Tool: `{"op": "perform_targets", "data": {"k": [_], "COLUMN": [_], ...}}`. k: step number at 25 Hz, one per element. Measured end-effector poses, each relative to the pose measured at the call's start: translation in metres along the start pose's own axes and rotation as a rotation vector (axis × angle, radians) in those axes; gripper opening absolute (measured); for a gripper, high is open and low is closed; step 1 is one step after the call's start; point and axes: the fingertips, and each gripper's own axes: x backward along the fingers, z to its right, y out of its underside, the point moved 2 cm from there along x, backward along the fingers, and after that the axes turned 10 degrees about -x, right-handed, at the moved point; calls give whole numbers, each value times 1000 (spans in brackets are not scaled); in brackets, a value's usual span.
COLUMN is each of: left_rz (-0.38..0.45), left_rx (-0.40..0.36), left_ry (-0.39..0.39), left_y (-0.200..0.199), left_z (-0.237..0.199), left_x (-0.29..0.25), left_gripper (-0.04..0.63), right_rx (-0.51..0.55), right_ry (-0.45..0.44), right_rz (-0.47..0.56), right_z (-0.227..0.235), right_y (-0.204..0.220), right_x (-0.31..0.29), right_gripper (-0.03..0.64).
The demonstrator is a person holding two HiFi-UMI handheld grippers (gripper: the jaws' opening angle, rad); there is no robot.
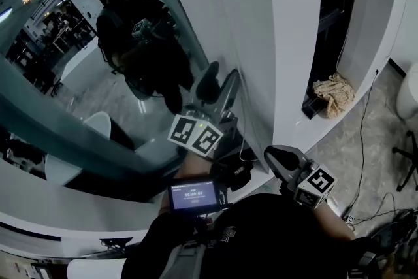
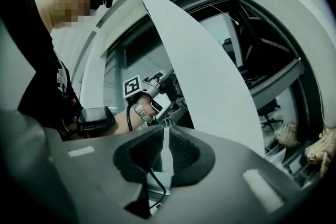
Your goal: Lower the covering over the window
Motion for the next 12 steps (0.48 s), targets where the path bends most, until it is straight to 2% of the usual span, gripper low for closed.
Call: {"op": "perform_targets", "data": {"k": [2, 4, 6, 8, 12], "left_rz": [17, 22, 15, 8, -3], "left_rx": [47, 110, 149, 133, 131], "left_ry": [46, 82, 75, 39, 8], "left_y": [4, 10, 16, 19, 17], "left_z": [7, 10, 7, 1, -7], "left_x": [-2, -4, -2, 3, 16], "left_gripper": [219, 224, 212, 3, -2], "right_rx": [-5, -13, -15, -12, -18], "right_ry": [19, 29, 33, 40, 10], "right_rz": [15, 24, 24, 25, -2], "right_z": [3, 6, 8, 13, 10], "right_y": [-1, -1, 2, 8, 12], "right_x": [0, 0, -2, -3, -10], "right_gripper": [24, 21, 20, 18, 18]}}
